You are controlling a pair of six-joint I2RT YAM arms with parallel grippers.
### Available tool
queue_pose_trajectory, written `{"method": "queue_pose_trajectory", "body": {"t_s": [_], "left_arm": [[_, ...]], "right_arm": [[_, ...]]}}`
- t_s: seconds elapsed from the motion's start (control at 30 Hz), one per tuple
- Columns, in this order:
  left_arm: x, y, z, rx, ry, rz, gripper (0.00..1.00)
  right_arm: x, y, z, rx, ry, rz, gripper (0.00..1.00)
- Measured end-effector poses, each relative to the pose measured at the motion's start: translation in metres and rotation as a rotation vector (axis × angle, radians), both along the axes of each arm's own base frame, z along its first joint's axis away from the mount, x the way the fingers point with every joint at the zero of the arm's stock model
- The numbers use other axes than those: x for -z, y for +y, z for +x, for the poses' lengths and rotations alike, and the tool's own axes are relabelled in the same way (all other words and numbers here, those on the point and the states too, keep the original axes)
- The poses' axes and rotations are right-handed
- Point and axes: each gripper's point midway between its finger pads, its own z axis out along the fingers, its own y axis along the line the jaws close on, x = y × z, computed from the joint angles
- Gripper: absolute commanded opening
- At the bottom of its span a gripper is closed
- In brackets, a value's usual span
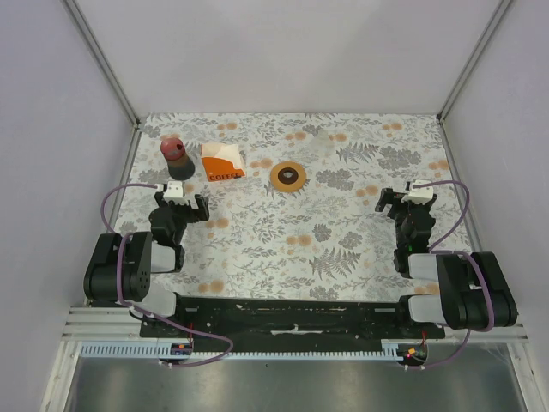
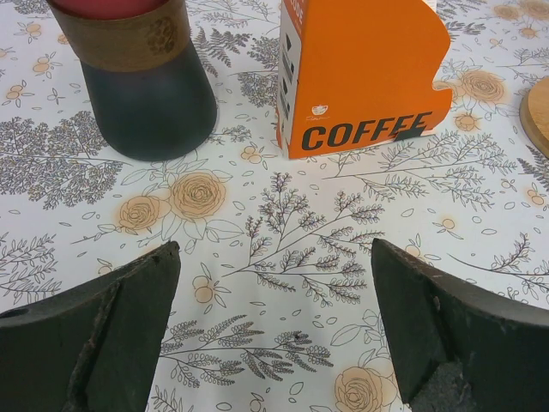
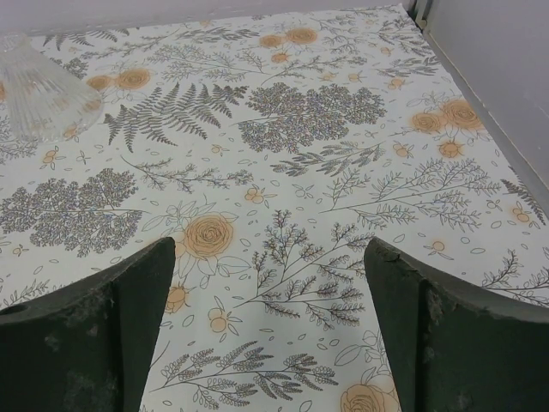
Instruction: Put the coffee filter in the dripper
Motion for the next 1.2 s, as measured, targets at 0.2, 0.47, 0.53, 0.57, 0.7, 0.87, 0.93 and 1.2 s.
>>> {"method": "queue_pose_trajectory", "body": {"t_s": [0.2,0.47,0.53,0.57,0.7,0.87,0.93,1.2], "left_arm": [[0.0,0.0,0.0,0.0,0.0,0.0,0.98],[-0.003,-0.003,-0.002,0.019,0.004,0.006,0.97],[-0.011,-0.004,-0.003,0.03,0.021,0.018,0.94],[-0.021,-0.004,0.001,0.037,0.022,0.031,0.94],[-0.072,-0.006,0.017,0.079,0.029,0.082,0.89],[-0.127,-0.025,0.001,0.224,0.095,0.132,0.9],[-0.149,-0.029,-0.005,0.248,0.132,0.129,0.9],[-0.232,0.0,0.047,0.105,0.236,0.157,0.91]], "right_arm": [[-0.015,0.001,-0.007,-0.005,-0.011,0.0,0.98],[-0.11,0.032,-0.008,-0.175,-0.141,0.053,0.98],[-0.13,0.052,-0.009,-0.283,-0.137,0.058,0.98],[-0.141,0.065,-0.011,-0.348,-0.132,0.059,0.98],[-0.17,0.107,-0.03,-0.545,-0.126,0.067,0.98],[-0.178,0.135,-0.053,-0.673,-0.06,0.083,0.98],[-0.177,0.14,-0.059,-0.697,-0.029,0.09,0.98],[-0.161,0.142,-0.067,-0.707,0.08,0.11,0.98]]}}
